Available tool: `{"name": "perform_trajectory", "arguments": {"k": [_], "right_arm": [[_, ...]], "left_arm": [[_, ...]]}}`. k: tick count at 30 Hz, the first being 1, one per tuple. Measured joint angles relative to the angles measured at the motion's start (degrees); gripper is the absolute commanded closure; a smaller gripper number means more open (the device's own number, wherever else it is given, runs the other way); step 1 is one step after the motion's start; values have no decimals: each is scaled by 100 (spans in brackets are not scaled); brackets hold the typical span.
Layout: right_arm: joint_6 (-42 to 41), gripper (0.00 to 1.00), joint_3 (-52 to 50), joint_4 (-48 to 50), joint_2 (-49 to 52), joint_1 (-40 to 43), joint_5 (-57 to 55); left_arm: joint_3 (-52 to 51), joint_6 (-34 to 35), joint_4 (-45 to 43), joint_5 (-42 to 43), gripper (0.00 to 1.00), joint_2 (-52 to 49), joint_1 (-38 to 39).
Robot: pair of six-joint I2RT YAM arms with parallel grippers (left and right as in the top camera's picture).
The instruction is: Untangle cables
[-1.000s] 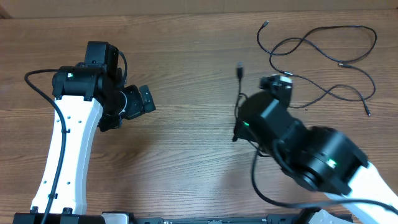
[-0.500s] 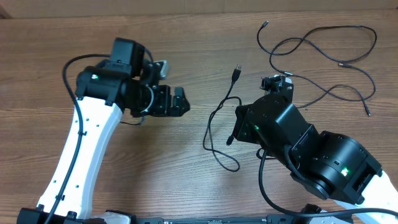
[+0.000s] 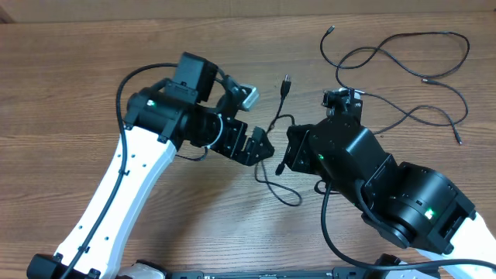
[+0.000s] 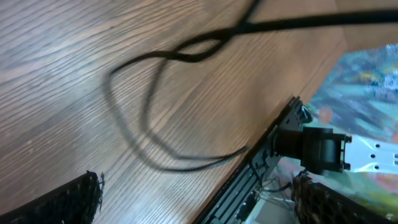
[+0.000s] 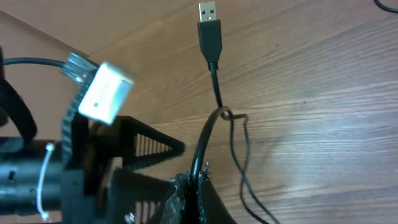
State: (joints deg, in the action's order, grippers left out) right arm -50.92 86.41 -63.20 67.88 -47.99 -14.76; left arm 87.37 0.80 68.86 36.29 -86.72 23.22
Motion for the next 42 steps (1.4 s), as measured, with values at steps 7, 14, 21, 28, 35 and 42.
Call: {"name": "perform_trajectory", "arguments": {"k": [7, 14, 21, 28, 35, 42], "right_arm": [[0, 96, 0, 125, 0, 0, 0], [2, 96, 0, 319, 0, 0, 136], [-2, 96, 0, 350, 0, 76, 295], [-2, 96, 0, 232, 0, 210, 437], [-2, 96, 0, 107, 0, 214, 330], [-2, 96, 0, 57, 28, 216, 234]], "left_arm": [[0, -79, -44, -273, 0, -129, 208], [0, -83, -278, -610, 0, -509, 210], [0, -111, -570, -592, 31, -1093, 210], [-2, -118, -745, -588, 61, -1283, 210], [0, -87, -645, -590, 71, -1283, 210], [129, -68, -551, -590, 71, -1283, 210]]}}
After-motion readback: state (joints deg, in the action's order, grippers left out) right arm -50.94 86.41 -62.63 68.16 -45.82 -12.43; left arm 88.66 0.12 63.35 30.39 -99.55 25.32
